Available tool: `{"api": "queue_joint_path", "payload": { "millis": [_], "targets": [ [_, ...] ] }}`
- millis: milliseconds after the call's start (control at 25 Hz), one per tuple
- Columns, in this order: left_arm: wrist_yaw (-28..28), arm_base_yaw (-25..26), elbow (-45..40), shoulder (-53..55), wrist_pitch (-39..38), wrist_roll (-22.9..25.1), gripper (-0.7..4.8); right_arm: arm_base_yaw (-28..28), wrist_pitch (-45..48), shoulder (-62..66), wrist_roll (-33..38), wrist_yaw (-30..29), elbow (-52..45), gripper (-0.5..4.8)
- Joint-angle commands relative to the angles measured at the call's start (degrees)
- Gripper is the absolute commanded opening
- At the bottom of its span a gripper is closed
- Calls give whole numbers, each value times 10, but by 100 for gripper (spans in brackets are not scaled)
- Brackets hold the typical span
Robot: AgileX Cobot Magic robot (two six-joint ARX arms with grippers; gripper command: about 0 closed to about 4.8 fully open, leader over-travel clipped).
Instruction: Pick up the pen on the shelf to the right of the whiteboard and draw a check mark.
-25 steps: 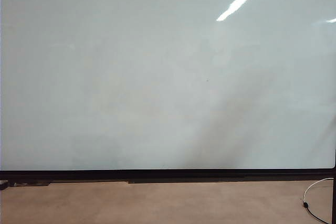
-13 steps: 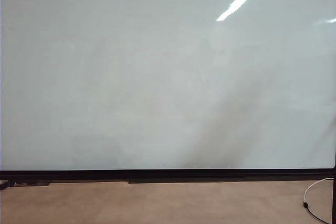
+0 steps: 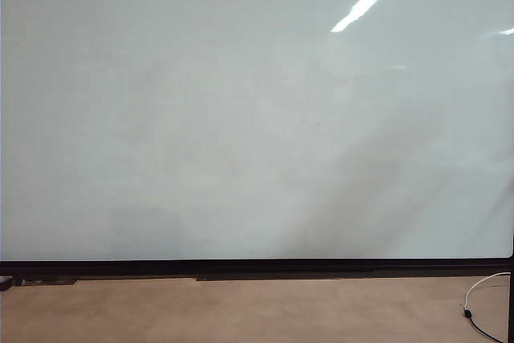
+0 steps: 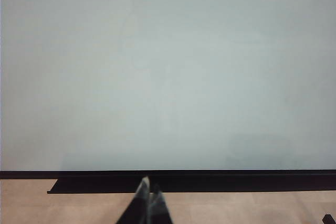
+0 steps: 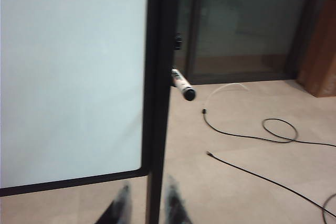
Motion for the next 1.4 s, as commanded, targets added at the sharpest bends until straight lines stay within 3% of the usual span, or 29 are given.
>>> {"api": "queue_joint_path", "payload": {
  "millis": [40, 160, 519, 999, 1278, 1398],
  "targets": [
    [0, 0, 2, 0, 7, 2, -4, 1, 5, 0, -5, 2, 2, 232],
    [0, 0, 2, 0, 7, 2, -4, 1, 5, 0, -5, 2, 2, 316],
    [0, 0, 2, 0, 7, 2, -5, 0, 19, 0, -3, -34, 2, 302],
    [0, 0, 2, 0, 7, 2, -5, 1, 0, 25, 16, 16, 16, 301],
    [0, 0, 2, 0, 7, 2, -5, -1, 133, 148, -7, 20, 23, 301],
    [0, 0, 2, 0, 7, 2, -5, -15, 236, 232, -7, -3, 23, 317]
  ]
}}
